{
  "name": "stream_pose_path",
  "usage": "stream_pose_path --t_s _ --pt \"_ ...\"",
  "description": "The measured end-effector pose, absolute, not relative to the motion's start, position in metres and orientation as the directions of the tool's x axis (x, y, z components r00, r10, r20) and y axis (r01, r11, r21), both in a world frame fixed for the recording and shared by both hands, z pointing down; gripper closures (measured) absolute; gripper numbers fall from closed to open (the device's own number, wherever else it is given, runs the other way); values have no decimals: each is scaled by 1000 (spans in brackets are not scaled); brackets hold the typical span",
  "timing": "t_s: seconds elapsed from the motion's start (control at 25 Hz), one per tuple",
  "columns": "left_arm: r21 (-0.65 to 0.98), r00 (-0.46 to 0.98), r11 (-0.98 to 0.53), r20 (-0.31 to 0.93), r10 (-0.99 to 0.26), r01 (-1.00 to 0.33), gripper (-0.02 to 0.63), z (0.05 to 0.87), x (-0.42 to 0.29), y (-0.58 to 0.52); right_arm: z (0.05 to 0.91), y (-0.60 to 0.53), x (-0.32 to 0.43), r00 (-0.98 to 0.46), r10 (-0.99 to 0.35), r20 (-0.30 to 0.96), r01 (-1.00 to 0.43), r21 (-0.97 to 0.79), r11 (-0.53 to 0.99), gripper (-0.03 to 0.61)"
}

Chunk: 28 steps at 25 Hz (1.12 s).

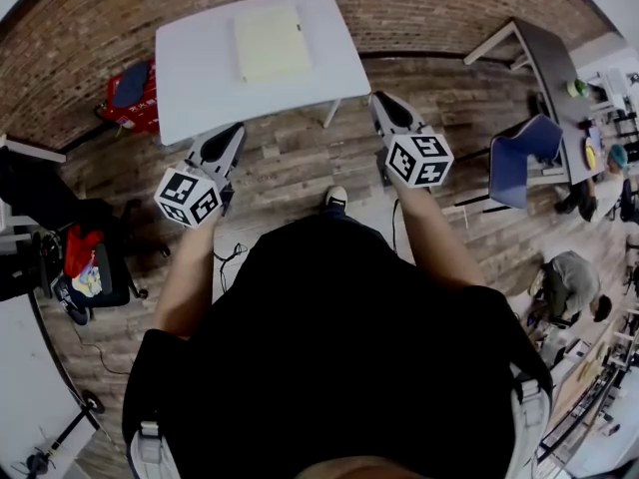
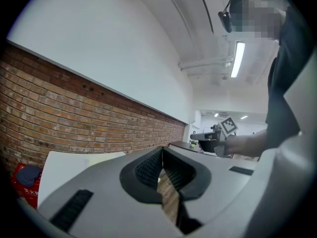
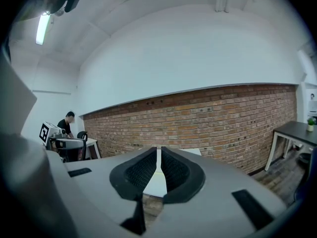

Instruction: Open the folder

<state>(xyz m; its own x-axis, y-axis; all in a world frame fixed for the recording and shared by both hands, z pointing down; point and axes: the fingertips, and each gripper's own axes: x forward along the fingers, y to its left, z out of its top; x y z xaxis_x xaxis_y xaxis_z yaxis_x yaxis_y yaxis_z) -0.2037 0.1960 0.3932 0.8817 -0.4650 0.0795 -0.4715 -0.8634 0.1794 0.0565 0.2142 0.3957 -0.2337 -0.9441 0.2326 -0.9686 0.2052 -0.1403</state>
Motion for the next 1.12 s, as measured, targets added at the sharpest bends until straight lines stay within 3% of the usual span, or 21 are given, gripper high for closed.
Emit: stream_pose_path --t_s 1.12 --pt "206 844 -818 140 -518 -537 600 415 -168 131 430 128 95 -284 -918 276 -954 -177 242 529"
